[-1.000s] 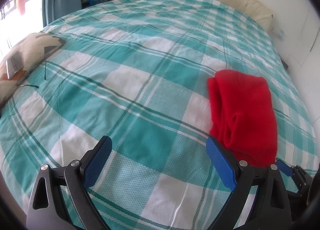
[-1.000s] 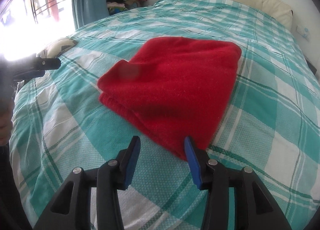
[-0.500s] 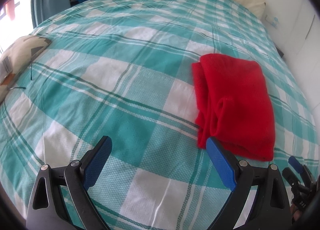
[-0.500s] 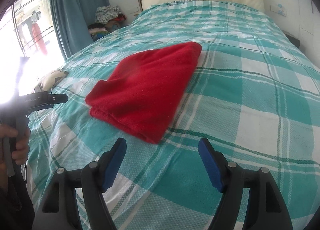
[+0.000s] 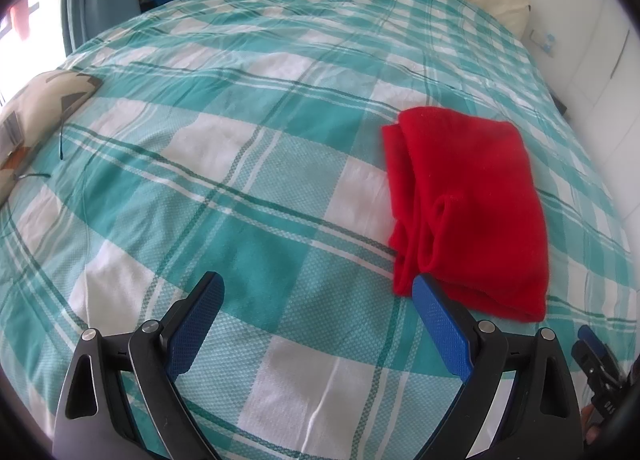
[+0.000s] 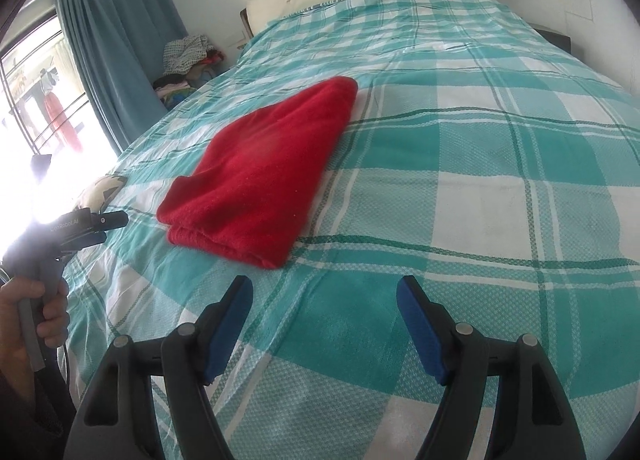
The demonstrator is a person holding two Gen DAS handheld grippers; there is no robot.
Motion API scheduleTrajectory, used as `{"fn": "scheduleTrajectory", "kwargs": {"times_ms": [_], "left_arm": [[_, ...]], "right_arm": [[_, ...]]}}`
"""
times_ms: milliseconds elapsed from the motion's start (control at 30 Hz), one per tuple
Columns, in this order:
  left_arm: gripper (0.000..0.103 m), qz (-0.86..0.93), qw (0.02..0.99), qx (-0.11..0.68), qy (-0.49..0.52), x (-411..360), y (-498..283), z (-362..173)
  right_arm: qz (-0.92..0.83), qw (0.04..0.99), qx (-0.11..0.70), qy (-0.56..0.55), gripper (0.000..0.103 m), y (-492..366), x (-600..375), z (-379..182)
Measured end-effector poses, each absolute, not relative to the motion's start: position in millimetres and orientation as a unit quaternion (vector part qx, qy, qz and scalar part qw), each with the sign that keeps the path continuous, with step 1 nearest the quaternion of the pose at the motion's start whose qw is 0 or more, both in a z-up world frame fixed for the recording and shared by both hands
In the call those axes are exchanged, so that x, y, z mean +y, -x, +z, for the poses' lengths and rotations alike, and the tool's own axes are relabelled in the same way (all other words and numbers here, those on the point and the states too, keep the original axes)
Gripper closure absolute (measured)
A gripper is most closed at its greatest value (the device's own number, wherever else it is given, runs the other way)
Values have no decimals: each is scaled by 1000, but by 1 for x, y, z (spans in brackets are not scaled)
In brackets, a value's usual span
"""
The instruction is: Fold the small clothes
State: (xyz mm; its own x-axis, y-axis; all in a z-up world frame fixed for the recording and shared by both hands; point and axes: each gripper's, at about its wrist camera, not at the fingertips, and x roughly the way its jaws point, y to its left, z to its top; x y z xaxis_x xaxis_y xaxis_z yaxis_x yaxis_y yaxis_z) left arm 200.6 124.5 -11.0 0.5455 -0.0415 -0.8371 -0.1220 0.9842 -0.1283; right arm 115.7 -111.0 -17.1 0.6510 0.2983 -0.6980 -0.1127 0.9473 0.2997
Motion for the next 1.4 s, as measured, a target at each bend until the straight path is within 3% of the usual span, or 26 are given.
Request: {"fn": "scheduleTrajectory", "kwargs": {"times_ms": [1400], "left_arm": [[7, 20, 874, 477, 88, 127, -202, -11]], "right_arm": [[118, 901, 400, -121, 29, -110, -107, -15]]}}
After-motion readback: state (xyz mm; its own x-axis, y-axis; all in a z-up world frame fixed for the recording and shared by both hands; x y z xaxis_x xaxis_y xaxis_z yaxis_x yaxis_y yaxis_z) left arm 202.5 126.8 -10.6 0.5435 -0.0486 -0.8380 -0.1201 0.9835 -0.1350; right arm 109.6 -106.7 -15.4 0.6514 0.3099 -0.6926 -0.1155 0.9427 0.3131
